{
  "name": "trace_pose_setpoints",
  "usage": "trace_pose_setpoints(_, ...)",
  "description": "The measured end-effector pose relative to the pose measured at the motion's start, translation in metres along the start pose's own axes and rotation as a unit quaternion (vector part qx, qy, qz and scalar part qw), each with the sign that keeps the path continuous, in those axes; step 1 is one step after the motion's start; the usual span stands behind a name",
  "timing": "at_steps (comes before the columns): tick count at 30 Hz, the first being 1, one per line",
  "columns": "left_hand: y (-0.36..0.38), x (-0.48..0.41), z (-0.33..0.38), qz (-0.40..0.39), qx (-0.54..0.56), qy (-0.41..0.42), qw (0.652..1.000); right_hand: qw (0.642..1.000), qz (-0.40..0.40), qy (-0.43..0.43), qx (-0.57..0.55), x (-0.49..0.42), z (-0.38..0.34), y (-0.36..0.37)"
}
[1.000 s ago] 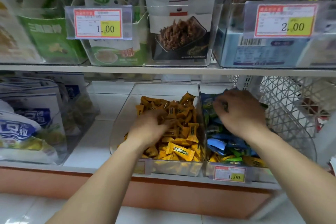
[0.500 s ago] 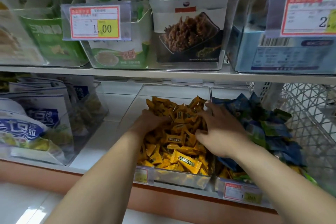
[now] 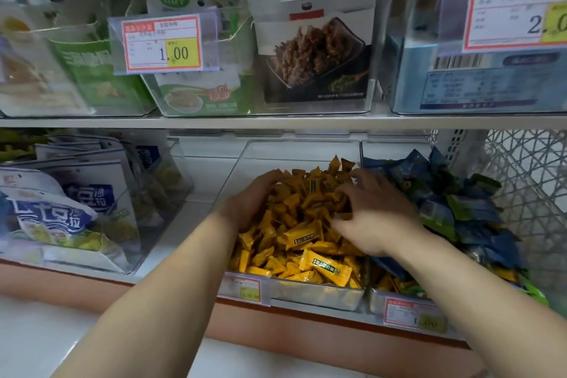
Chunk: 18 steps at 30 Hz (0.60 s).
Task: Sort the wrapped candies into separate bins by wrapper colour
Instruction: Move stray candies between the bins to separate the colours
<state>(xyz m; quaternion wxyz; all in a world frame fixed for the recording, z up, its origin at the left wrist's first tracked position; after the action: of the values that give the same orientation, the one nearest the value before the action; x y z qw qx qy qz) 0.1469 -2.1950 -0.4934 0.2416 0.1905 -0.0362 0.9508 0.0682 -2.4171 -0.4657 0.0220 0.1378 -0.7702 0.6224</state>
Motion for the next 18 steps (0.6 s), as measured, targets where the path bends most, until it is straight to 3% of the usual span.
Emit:
trace_pose_setpoints(4, 0.001, 0.026, 0.006, -0.024, 0.035, -0.01, 0.999, 1.0, -0.009, 0.002, -0.006, 0.008, -0.004, 0.004)
trace_pose_setpoints(7, -0.002, 0.044, 0.008, -0.014, 0.077, 0.046, 0.996, 1.0, -0.006, -0.015, -0.017, 0.015, -0.01, 0.011)
trace_pose_setpoints(11, -0.009, 0.05, 0.015, -0.034, 0.059, 0.053, 0.996, 0.999, 0.008, -0.019, -0.025, 0.013, -0.008, 0.007)
trace_pose_setpoints(15, -0.01, 0.05, 0.02, 0.028, -0.094, 0.048, 0.994, 0.998, 0.044, -0.022, -0.033, 0.015, -0.006, 0.004)
trace_pose_setpoints(18, 0.013, 0.043, 0.019, 0.081, -0.307, 0.07, 0.946, 0.997, 0.054, -0.035, -0.041, 0.019, -0.002, 0.002)
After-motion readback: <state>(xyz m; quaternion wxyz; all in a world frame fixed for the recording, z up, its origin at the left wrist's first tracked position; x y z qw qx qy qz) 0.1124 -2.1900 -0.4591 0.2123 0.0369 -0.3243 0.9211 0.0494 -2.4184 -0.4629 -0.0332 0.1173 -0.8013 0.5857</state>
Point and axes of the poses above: each hand's wrist, its own x-axis away from the middle knuckle, its own y-axis out of the palm, z = x × y, the point moved 1 cm from there along -x, towards the middle knuckle, and after that the axes turned 14 degrees about -z, right-handed, at the moved point
